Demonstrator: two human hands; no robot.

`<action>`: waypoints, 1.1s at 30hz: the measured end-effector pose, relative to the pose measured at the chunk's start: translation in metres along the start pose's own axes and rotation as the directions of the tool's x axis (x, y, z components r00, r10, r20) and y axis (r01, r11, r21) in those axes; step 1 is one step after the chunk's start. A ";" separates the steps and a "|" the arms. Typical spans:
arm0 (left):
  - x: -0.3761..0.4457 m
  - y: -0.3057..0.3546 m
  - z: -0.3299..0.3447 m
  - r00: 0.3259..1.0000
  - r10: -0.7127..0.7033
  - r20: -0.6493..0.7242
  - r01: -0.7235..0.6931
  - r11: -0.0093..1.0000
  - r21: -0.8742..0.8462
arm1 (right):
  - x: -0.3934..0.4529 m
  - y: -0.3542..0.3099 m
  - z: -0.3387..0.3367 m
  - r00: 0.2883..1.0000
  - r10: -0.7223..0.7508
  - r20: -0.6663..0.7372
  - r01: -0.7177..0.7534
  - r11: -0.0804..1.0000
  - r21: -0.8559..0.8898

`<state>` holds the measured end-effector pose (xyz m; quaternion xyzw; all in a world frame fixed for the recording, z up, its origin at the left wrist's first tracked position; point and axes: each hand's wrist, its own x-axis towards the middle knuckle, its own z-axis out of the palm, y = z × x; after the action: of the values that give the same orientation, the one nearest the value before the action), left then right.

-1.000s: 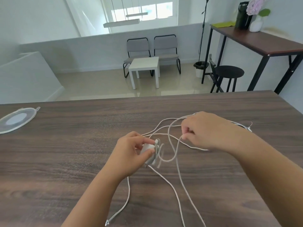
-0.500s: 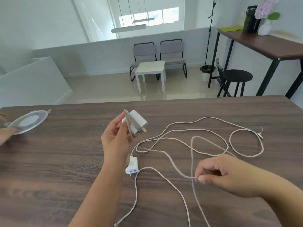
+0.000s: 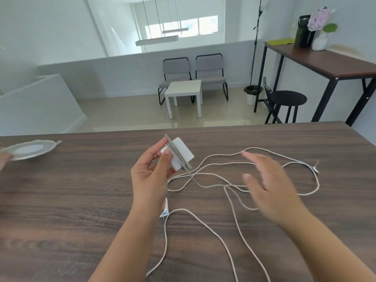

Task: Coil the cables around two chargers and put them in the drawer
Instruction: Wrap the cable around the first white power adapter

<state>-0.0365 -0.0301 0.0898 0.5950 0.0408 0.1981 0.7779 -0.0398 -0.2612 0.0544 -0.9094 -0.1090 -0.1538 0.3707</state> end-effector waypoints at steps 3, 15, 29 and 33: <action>-0.004 0.001 0.004 1.000 0.026 0.000 -0.026 1.000 0.016 | -0.002 -0.053 0.023 0.962 -0.030 0.271 -0.064 0.941 0.331; -0.007 0.004 0.000 0.991 -0.105 -0.080 0.092 0.983 -0.157 | -0.007 -0.068 0.050 0.970 -0.169 0.175 0.059 0.861 0.505; -0.013 -0.001 0.001 0.969 -0.218 0.114 0.238 0.945 -0.224 | 0.022 -0.045 0.014 0.981 -0.172 0.088 0.137 0.941 0.310; -0.008 0.001 -0.008 0.954 -0.212 0.210 0.242 0.962 -0.129 | 0.030 -0.046 -0.001 0.972 -0.223 0.071 0.208 0.963 0.172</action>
<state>-0.0460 -0.0254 0.0868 0.5411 0.0176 0.0506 0.8392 -0.0265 -0.2271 0.0956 -0.8647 -0.2361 -0.1428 0.4196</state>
